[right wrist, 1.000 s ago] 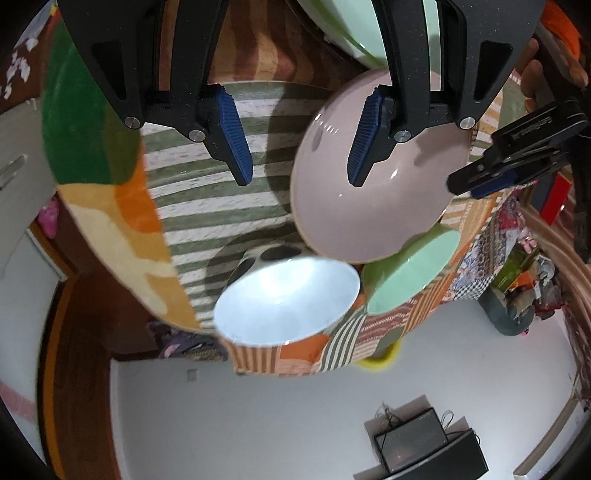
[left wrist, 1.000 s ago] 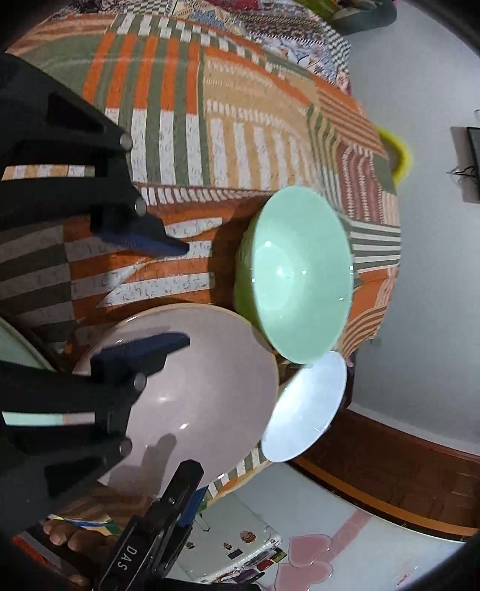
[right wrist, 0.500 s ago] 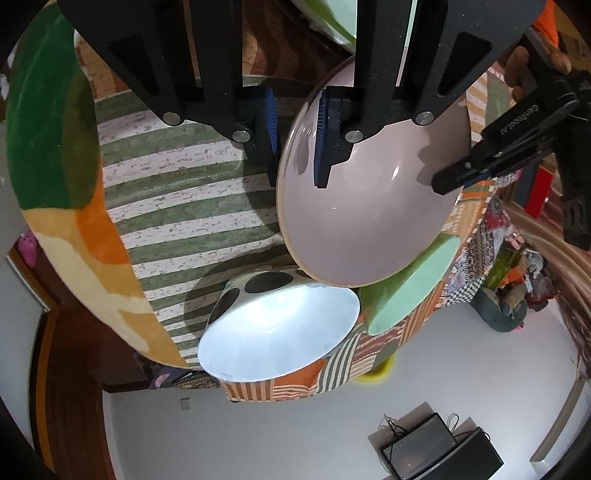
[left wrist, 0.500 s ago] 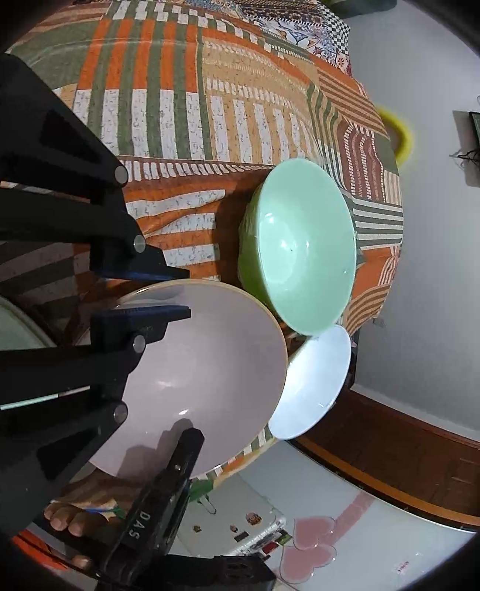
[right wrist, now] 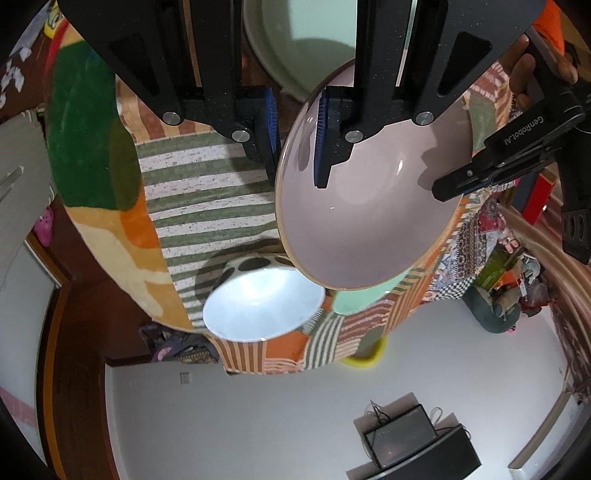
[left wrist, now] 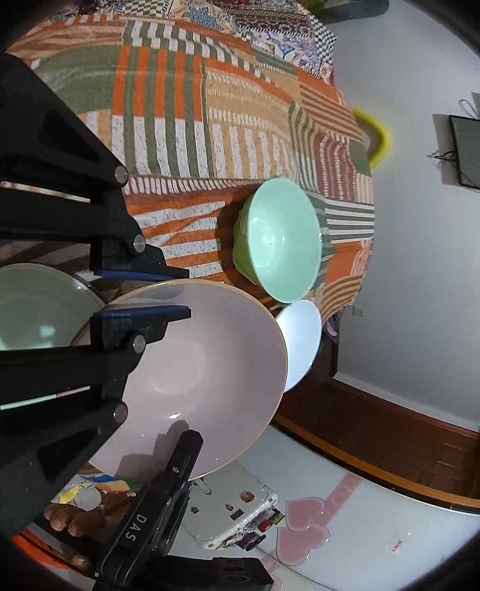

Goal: Organize plates and bowls
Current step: 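Lift the pink bowl with both grippers and carry it over the mint plate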

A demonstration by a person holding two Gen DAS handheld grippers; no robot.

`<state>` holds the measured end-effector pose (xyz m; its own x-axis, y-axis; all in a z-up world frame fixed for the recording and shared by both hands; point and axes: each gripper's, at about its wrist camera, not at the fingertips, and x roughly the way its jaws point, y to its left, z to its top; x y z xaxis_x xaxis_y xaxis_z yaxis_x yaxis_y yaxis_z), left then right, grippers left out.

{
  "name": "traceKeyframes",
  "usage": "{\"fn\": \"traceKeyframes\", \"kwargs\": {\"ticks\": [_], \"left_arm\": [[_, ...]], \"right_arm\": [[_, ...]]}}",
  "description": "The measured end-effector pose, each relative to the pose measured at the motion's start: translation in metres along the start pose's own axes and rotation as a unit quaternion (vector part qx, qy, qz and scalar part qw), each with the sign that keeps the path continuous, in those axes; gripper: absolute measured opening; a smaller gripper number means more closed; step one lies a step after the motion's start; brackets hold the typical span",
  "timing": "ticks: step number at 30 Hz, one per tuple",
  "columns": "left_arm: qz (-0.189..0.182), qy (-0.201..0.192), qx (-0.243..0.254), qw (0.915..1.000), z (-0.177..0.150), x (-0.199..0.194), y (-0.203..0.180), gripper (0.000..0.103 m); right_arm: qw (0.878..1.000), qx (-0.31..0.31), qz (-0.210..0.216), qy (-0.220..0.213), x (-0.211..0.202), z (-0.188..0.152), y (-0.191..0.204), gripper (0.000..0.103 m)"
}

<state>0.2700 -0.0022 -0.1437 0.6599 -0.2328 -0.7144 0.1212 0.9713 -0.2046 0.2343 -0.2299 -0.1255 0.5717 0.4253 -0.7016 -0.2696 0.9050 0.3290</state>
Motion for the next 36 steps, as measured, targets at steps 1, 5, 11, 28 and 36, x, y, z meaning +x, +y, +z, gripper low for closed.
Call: {"fn": "traceKeyframes", "kwargs": {"ticks": [1, 5, 11, 28, 36], "left_arm": [[0.0, -0.004, 0.0, 1.0, -0.002, -0.006, 0.001, 0.011], [0.001, -0.017, -0.004, 0.9998, -0.009, -0.035, 0.005, 0.011], [0.019, -0.035, -0.004, 0.9992, -0.026, -0.079, 0.011, 0.011], [0.089, -0.045, -0.035, 0.9944, -0.083, -0.155, 0.069, 0.011], [0.102, -0.012, -0.063, 0.9927, -0.108, -0.145, 0.104, 0.012]], "right_arm": [[1.0, -0.003, 0.0, -0.003, -0.003, 0.0, 0.003, 0.016], [1.0, -0.013, 0.007, -0.014, -0.016, -0.003, 0.016, 0.016], [0.999, -0.032, 0.02, -0.027, -0.027, -0.009, 0.041, 0.016], [0.995, -0.074, 0.071, -0.007, -0.014, -0.042, 0.115, 0.016], [0.992, -0.103, 0.074, 0.024, 0.012, -0.056, 0.143, 0.016]]}}
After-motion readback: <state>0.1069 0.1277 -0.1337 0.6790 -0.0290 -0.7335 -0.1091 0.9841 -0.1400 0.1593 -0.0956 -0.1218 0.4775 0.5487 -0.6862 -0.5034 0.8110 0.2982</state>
